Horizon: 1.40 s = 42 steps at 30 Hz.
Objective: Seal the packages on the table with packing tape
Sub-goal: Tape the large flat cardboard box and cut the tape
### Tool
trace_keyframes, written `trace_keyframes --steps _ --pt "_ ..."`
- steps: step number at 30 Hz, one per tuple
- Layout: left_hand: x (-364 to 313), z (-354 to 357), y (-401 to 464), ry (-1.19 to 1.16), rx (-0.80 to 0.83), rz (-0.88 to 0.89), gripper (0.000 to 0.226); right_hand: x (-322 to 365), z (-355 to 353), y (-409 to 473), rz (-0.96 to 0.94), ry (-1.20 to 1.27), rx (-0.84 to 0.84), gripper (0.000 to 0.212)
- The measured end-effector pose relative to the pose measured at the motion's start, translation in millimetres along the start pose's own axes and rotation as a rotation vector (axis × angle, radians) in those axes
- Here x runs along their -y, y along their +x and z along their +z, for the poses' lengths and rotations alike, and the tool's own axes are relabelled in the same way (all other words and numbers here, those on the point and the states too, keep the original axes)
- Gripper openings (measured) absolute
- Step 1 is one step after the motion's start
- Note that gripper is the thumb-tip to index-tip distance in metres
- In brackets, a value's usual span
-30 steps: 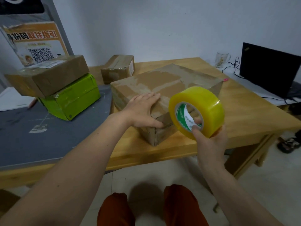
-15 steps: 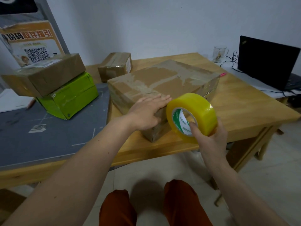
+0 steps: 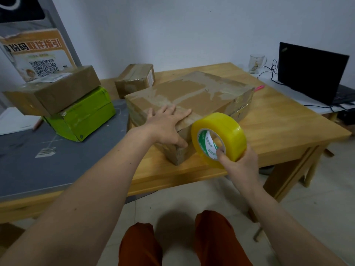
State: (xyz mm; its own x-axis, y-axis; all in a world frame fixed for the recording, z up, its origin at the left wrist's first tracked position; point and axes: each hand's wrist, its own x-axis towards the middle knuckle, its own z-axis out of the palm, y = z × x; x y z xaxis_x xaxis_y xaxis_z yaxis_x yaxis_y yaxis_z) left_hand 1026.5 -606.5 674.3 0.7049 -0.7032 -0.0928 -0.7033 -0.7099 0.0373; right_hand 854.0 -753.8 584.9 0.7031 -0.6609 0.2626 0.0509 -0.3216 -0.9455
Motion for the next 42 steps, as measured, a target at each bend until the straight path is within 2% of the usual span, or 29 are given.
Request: trace_keyframes --steps 4,15,21,22,24,26,27,29,33,37,40,42 --pt "2 2 1 0.002 -0.022 0.004 0.114 -1 -2 -2 0.002 -0.010 0.036 0.034" --pt "7 16 -9 -0.105 -0.260 0.014 0.098 2 -7 -2 0.054 -0.028 0.071 0.031" --pt "4 10 -13 -0.123 -0.230 0.009 0.092 -1 -5 -6 0.095 -0.092 0.067 0.043" --pt "5 9 -16 -0.183 -0.220 0.014 0.092 0 -6 -5 0.097 -0.094 0.067 0.044" --pt "8 7 -22 -0.485 -0.226 0.003 0.088 1 -8 -3 0.122 -0.089 0.069 0.046" --pt "16 5 -20 -0.774 -0.341 -0.056 0.078 0 -7 -4 0.166 -0.056 0.040 0.055" --pt "23 5 -16 -0.801 -0.427 -0.121 0.071 0 -5 -5 0.192 -0.040 0.025 0.058" --pt "40 4 -2 -0.726 -0.525 -0.266 0.064 1 -2 -2 0.237 -0.035 0.019 0.059" --pt "84 4 28 -0.686 -0.423 -0.451 0.071 8 -5 16 0.227 -0.079 0.065 0.052" --pt "119 3 54 -0.786 -0.371 -0.463 0.071 13 0 39 0.214 -0.106 0.016 0.046" --pt "136 -3 74 -0.686 -0.462 -0.440 0.055 11 11 55 0.241 -0.100 -0.035 0.039" --pt "147 -9 85 -0.644 -0.434 -0.430 0.055 5 16 64 0.274 -0.078 -0.073 0.036"
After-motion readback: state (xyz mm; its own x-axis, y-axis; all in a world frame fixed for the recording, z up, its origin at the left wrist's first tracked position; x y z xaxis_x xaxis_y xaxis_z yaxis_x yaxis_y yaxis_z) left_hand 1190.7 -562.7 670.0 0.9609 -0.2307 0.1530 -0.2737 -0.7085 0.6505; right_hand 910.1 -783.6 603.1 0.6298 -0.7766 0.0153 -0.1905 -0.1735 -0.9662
